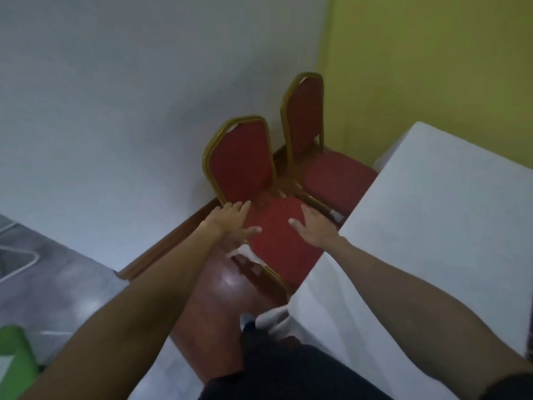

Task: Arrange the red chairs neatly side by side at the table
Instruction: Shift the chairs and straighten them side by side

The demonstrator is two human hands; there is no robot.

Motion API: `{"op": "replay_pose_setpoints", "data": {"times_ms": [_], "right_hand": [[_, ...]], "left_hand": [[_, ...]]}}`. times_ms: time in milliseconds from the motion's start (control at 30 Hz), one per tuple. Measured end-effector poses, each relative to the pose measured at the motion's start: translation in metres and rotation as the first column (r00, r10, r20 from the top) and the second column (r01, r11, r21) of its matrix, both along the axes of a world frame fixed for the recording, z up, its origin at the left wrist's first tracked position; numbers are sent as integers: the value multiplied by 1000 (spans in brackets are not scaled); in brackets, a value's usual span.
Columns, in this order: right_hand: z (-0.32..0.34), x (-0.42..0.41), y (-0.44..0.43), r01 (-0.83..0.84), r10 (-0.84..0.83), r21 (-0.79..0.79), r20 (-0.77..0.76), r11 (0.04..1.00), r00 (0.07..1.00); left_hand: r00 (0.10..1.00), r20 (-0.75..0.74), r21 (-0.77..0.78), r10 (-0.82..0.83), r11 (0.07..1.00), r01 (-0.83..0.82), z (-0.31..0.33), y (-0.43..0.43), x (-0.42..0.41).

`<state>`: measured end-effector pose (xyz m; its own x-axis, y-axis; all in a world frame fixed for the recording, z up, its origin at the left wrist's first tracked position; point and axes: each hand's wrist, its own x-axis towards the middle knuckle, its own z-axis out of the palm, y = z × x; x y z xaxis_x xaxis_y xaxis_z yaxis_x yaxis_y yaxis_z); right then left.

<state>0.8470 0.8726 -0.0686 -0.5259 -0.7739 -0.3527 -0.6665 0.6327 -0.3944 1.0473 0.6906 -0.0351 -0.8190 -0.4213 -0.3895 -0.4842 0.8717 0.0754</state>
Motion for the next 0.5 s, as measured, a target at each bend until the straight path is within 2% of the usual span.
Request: {"op": "replay_pose_setpoints", "data": {"times_ms": [233, 367, 500], "right_hand": [[-12, -56, -132, 109, -109, -4, -3, 994, 994], [-7, -100, -194, 188, -189, 50, 12, 981, 982], [4, -133, -247, 234, -236, 38, 36, 971, 971]], "left_hand": [[991, 25, -81, -134, 987, 136, 2, -148, -81], [978, 14, -52, -207, 977, 208, 11, -219, -142], [955, -7, -57, -295, 954, 295, 21, -285, -194]]}}
